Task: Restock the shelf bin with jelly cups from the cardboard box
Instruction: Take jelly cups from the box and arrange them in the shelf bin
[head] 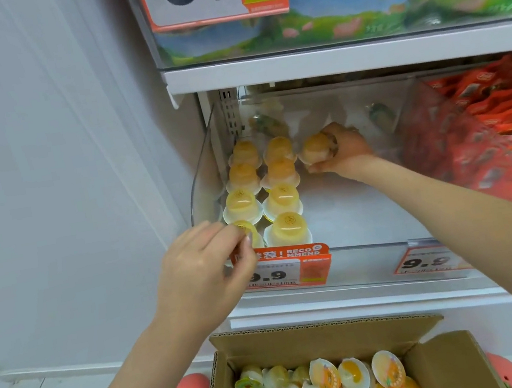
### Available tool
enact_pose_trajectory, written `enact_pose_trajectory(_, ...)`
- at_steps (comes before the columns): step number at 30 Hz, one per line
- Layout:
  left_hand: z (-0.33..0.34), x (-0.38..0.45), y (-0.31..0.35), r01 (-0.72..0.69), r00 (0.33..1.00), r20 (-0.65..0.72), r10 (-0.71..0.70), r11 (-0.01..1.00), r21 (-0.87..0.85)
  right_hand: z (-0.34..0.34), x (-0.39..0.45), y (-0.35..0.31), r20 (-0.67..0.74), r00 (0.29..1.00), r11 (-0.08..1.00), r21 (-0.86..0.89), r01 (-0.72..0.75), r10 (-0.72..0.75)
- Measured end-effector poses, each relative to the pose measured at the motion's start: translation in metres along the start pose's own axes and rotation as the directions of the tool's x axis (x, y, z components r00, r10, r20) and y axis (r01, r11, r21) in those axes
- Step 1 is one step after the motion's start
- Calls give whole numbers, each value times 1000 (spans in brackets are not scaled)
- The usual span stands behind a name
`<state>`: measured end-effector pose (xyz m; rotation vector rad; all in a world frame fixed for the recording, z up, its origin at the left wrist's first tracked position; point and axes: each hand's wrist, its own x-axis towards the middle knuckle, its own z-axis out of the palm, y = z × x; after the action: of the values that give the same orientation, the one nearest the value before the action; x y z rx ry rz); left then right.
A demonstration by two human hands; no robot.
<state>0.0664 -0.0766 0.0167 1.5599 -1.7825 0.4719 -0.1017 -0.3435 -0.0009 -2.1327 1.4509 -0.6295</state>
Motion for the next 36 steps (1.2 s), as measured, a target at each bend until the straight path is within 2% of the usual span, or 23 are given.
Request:
enact_pose_trajectory(6,-1,-4,1,20,1000,3,-20,1000,5,1,-6,-1,-43,999,985,170,9,-1)
enact_pose_trajectory(16,2,-2,-1,2,1000,-7,-2,1000,21,-1,-9,-5,-8,999,988,148,-38,40)
enact_pose_trajectory(19,-1,-2,2,1,998,-59,0,1000,23,-16,-24,-11,-50,996,970,234,-60,73)
enact_pose_trajectory(21,-7,-3,4,-14,992,-123,20,999,48,-33,-46,-17,-147,989,959,282,25,17)
enact_pose_trajectory(23,-13,-7,9,-48,982,-177,64,994,93,-50,-82,-22,-247,966,962,235,140,-80)
enact_pose_trajectory(26,-14,-28,26,-28,978,-203,40,998,61,-65,-155,-25,-367,895,926,175,333,-252)
enact_pose_trajectory(28,-8,-52,42,2,985,-173,-6,1000,-21,-63,-200,-17,-421,805,899,-61,434,-417)
enact_pose_trajectory(30,5,-85,54,34,995,-93,-47,990,-135,-47,-236,0,-397,732,833,-266,485,-553)
enact_pose_trajectory(32,21,-128,62,171,985,52,-164,963,-207,-20,-267,26,-297,737,789,-326,520,-608)
enact_pose_trajectory(33,29,-149,66,269,954,183,-236,945,-187,-4,-283,40,-218,762,781,-327,532,-610)
enact_pose_trajectory(34,38,-170,66,365,880,369,-300,924,-118,13,-298,55,-119,794,778,-327,536,-597)
enact_pose_trajectory(35,49,-190,63,432,747,567,-347,902,-18,29,-310,70,-9,820,775,-333,537,-572)
enact_pose_trajectory(36,59,-209,57,475,571,736,-364,878,66,44,-322,84,115,848,783,-337,523,-517)
